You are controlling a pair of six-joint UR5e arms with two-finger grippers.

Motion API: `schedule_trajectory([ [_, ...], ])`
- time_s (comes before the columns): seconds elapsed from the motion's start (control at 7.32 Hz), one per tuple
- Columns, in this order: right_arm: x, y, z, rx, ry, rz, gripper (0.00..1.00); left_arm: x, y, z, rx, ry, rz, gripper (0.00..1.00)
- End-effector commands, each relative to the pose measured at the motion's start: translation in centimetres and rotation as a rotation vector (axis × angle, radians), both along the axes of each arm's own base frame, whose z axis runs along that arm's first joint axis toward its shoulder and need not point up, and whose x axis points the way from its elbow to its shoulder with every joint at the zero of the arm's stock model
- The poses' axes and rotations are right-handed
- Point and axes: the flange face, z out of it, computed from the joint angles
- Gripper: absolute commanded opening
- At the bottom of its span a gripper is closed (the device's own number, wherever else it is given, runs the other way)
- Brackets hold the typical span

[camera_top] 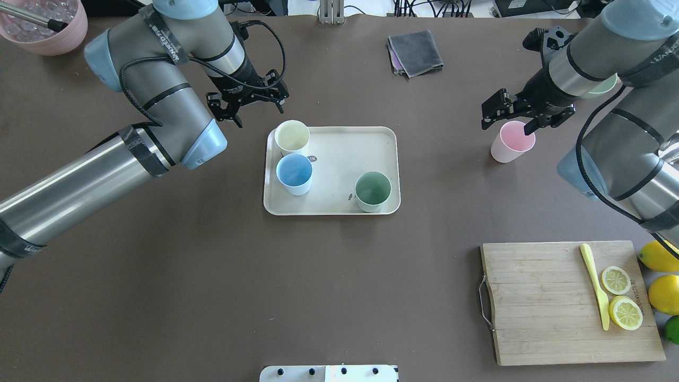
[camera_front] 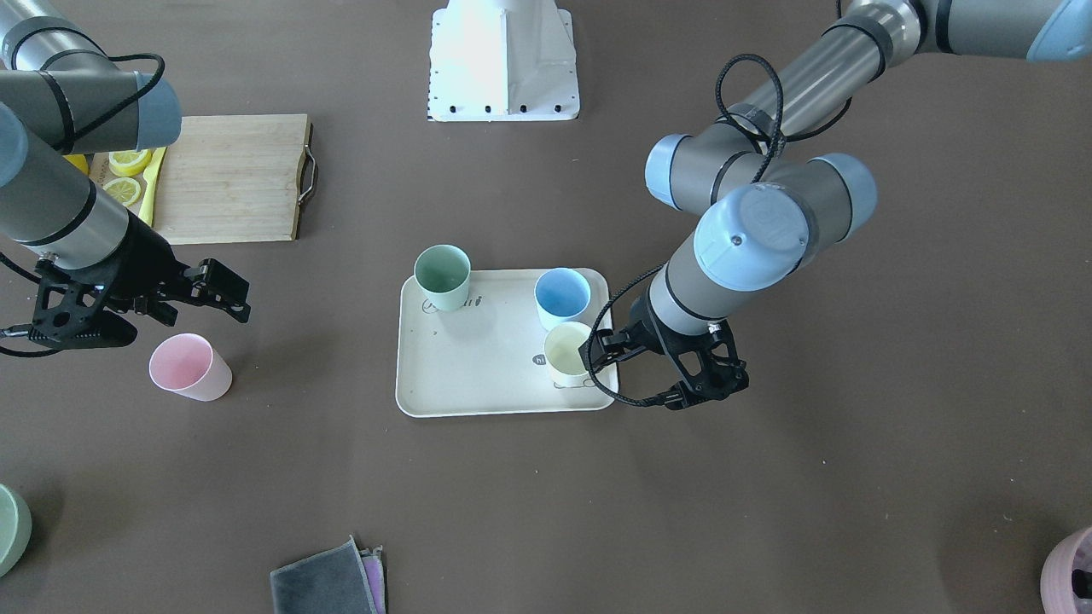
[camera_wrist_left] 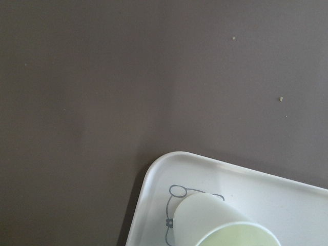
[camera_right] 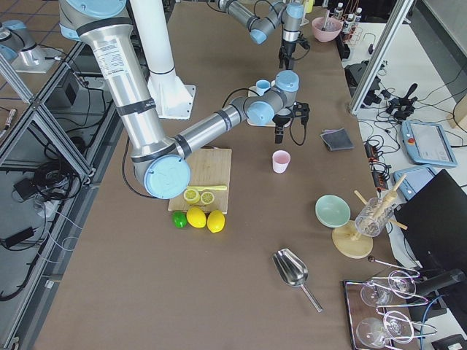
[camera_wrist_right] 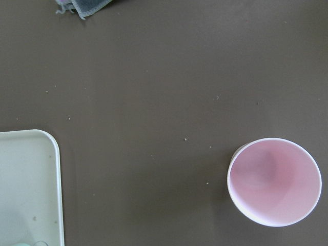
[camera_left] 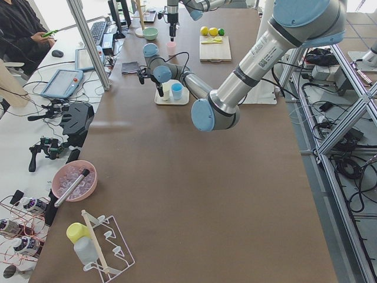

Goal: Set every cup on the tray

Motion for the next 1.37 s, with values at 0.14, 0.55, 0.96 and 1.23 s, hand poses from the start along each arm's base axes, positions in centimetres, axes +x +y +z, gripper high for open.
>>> schedule_trajectory([
  [0.14,1.1,-4.7,3.1,0.051,0.055,-0.032,1.00,-6.5,-1.9,1.5,0.052,-0.028,0.044,0.98],
  [0.55,2.2,-5.0,6.7,0.065,0.092,-0.071,1.00,-7.0,-1.8,1.7,0.049,-0.025,0.052,0.98],
  [0.96,2.6,-3.7,7.4,0.053,0.090,-0.067,1.00,-7.0,-1.8,2.3,0.049,-0.029,0.056,0.98],
  [1.23,3.0,-3.1,8.0,0.049,0.093,-0.067,1.00,-7.0,-1.8,2.3,0.050,-0.030,0.055,0.98],
])
